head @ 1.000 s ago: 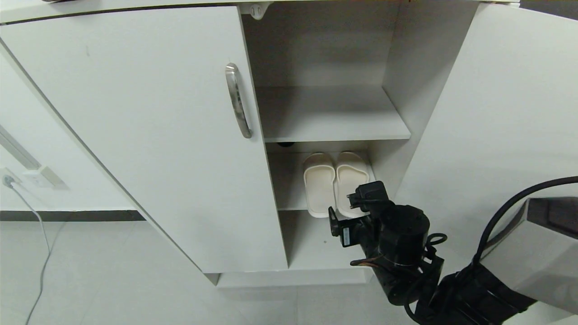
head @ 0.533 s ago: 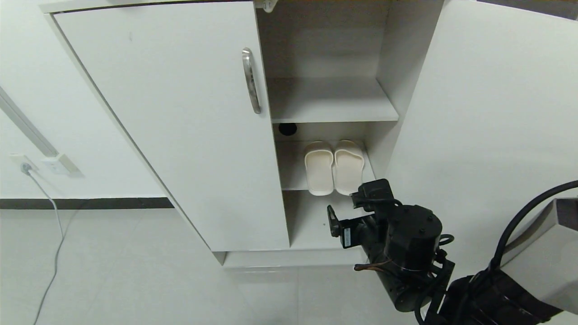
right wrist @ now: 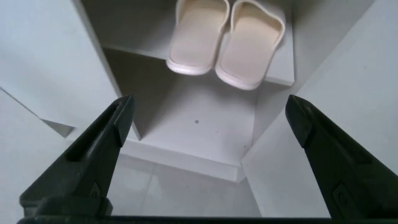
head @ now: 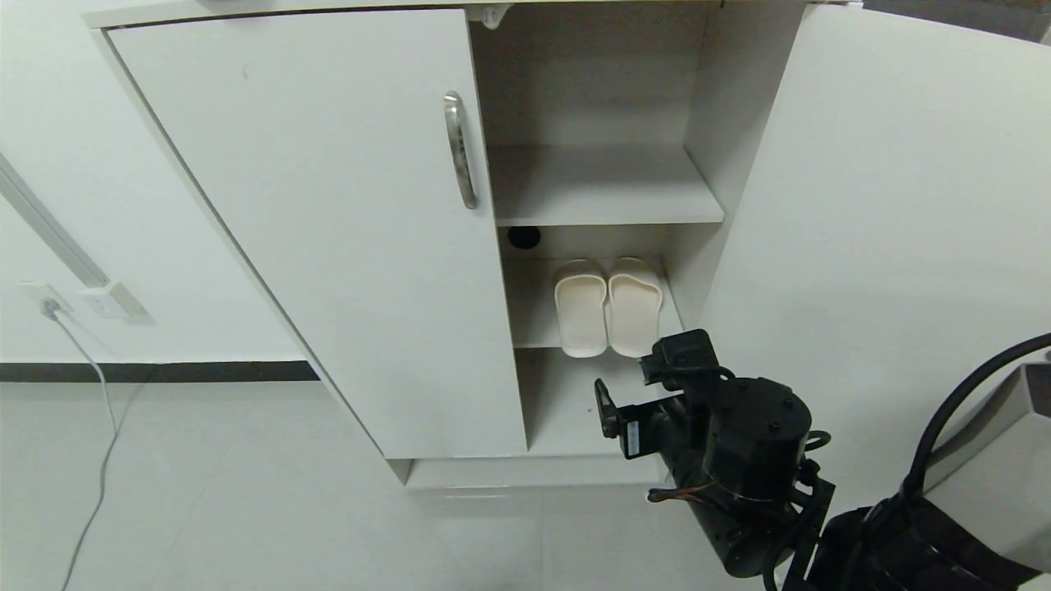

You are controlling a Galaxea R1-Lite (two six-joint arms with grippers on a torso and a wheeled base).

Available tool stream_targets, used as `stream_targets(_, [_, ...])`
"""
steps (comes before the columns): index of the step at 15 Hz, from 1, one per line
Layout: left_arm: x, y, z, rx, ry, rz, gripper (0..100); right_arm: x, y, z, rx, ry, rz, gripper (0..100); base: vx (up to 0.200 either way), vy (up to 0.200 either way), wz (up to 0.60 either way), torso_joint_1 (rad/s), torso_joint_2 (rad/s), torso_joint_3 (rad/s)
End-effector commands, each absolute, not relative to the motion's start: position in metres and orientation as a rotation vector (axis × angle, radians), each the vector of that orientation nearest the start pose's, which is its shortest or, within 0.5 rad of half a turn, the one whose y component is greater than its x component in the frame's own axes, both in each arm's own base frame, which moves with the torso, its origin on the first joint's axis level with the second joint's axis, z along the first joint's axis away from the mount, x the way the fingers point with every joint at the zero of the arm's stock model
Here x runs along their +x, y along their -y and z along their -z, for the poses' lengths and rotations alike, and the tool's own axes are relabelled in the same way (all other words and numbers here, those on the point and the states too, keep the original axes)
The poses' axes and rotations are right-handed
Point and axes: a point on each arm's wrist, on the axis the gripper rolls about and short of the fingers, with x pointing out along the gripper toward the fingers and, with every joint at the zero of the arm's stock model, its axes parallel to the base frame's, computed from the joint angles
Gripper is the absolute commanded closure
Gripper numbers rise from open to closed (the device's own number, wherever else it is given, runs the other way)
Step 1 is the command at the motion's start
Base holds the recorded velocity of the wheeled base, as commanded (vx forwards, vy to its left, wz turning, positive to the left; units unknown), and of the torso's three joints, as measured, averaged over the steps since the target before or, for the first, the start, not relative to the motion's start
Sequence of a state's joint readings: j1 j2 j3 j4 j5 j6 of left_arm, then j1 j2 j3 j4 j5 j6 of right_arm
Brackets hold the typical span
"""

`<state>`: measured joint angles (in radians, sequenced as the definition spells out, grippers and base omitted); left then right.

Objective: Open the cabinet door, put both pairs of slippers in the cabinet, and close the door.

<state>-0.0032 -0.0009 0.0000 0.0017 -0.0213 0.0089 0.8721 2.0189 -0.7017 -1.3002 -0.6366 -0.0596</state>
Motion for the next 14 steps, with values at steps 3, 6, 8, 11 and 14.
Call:
stream_targets(3, [-0.0228,0.0004,-0.0753,0.009,-0.001,0.025,100,0.2313,-0.2558,-0.1190,-0.070,-0.004,-0.238,0,0.000,0.000,0.00,0.001,0.01,0.186])
stream_targets(6, [-0.0228,0.0004,-0.0755,0.008,0.000,0.023,100,0.2317,-0.2546,-0.1189,-0.071,-0.005,-0.233,0,0.000,0.000,0.00,-0.001,0.00,0.191])
stream_targets(8, [-0.0228,0.0004,-0.0755,0.008,0.000,0.023,100,0.2325,-0.2538,-0.1189,-0.071,-0.005,-0.229,0,0.000,0.000,0.00,0.000,0.00,0.173])
stream_targets(11, [-0.0228,0.0004,-0.0755,0.008,0.000,0.023,100,0.2320,-0.2533,-0.1174,-0.074,-0.009,-0.231,0,0.000,0.000,0.00,0.001,0.00,0.017])
stream_targets(14, [-0.0228,0.0004,-0.0755,0.008,0.000,0.023,100,0.2297,-0.2506,-0.1126,-0.089,-0.024,-0.234,0,0.000,0.200,0.00,-0.002,0.00,0.015])
